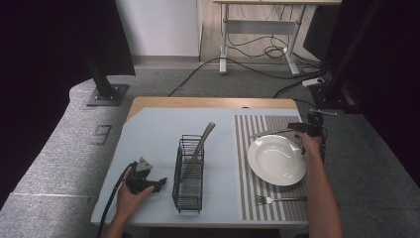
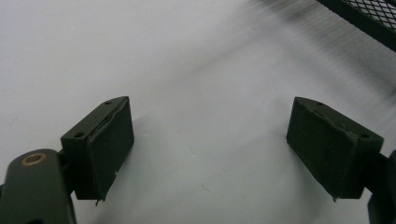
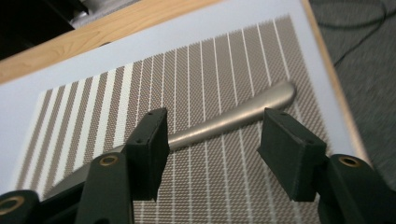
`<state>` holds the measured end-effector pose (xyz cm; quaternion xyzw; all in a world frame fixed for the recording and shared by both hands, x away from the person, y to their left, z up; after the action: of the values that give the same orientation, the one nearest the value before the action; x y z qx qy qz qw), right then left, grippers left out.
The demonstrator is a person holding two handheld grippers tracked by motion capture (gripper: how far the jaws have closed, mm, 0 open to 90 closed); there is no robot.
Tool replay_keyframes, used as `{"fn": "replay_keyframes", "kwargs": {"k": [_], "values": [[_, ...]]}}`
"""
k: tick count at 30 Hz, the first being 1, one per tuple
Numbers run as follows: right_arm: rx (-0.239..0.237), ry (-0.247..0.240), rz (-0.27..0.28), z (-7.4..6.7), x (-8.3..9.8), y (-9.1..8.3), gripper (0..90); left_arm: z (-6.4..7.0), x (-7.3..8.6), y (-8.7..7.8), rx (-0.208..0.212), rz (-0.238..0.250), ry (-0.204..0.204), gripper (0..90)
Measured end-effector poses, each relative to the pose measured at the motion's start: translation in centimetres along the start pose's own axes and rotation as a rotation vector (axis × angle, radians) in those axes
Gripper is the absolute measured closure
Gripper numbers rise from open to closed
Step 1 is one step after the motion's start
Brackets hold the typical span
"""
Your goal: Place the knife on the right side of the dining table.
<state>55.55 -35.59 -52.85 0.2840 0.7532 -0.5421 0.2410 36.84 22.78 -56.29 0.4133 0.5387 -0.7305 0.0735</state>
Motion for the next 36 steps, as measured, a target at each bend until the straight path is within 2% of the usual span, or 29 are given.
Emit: {"fn": "replay_keyframes", "kwargs": {"k": [2, 4, 6, 8, 10, 11, 12, 13, 14, 16, 17, 20, 22, 26, 29, 31, 33, 35, 36], "values": [[0.011, -0.078, 0.015, -0.1, -0.4, -0.1, 41.3, 0.0, 0.0, 0.0, 0.001, 0.001, -0.001, 14.2], [0.027, -0.146, 0.000, -0.2, -1.1, 0.1, 41.1, 0.0, 0.0, 0.0, 0.000, 0.000, 0.000, 14.2], [0.026, -0.198, 0.012, -0.3, -1.6, 0.3, 41.8, 0.0, 0.0, 0.0, 0.000, 0.001, -0.001, 14.2], [0.015, -0.217, -0.034, -0.3, -2.0, 1.0, 39.7, 0.0, 0.0, 0.0, -0.001, 0.001, -0.001, 14.2], [0.009, -0.250, -0.028, -0.2, -2.2, 1.7, 40.1, 0.0, 0.0, 0.0, 0.001, 0.001, -0.002, 14.2], [0.013, -0.251, -0.060, -0.1, -2.3, 2.2, 38.1, 0.0, 0.0, 0.0, 0.000, 0.000, 0.000, 14.2], [0.033, -0.265, -0.093, 0.1, -2.2, 2.8, 38.2, 0.0, 0.0, 0.0, 0.000, 0.001, -0.001, 14.2], [0.056, -0.295, -0.102, 0.1, -2.2, 3.2, 39.1, 0.0, 0.0, 0.0, 0.001, 0.001, -0.002, 14.2], [0.073, -0.319, -0.100, 0.2, -2.2, 3.6, 39.6, 0.0, 0.0, 0.0, 0.001, 0.001, -0.002, 14.1], [0.084, -0.328, -0.112, 0.4, -1.9, 4.2, 39.6, 0.0, 0.0, 0.0, 0.001, 0.001, -0.002, 14.1], [0.099, -0.348, -0.102, 0.4, -1.9, 4.4, 39.8, 0.0, 0.0, 0.0, 0.001, 0.001, -0.002, 14.1], [0.129, -0.382, -0.103, 0.3, -1.8, 4.6, 40.5, 0.0, 0.0, 0.0, 0.001, 0.001, -0.002, 14.1], [0.146, -0.398, -0.124, 0.2, -1.6, 4.4, 40.2, 0.0, 0.0, 0.0, 0.001, 0.001, -0.002, 14.1], [0.144, -0.396, -0.141, 0.1, -1.3, 4.2, 40.3, 0.0, 0.0, 0.0, 0.000, 0.000, 0.000, 14.2], [0.123, -0.351, -0.161, 0.2, -0.9, 4.3, 41.4, 0.0, 0.0, 0.0, 0.000, -0.001, 0.000, 14.2], [0.116, -0.334, -0.150, 0.3, -0.9, 4.2, 41.2, 0.0, 0.0, 0.0, 0.000, 0.000, 0.000, 14.2], [0.151, -0.318, -0.121, 0.6, -1.2, 4.0, 40.4, 0.0, 0.0, 0.0, 0.001, 0.001, -0.001, 14.1], [0.175, -0.275, -0.081, 1.4, -1.5, 3.4, 41.0, 0.0, 0.0, 0.0, 0.001, 0.000, -0.002, 14.1], [0.175, -0.249, -0.085, 1.8, -1.5, 3.2, 40.1, 0.0, 0.0, 0.0, 0.001, 0.001, -0.002, 14.2]]}}
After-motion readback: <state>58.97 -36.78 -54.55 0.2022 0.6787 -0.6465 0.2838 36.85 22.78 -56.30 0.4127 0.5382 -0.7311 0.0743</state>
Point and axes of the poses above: each handheld gripper's, and its own axes: y roughly forward along the jaws, x roughly out of its underside, z roughly to its right, the point moved 5 cm from there along y, roughly forward along the jaws, and after that the axes turned 7 degrees about -y, right-handed, at the moved point
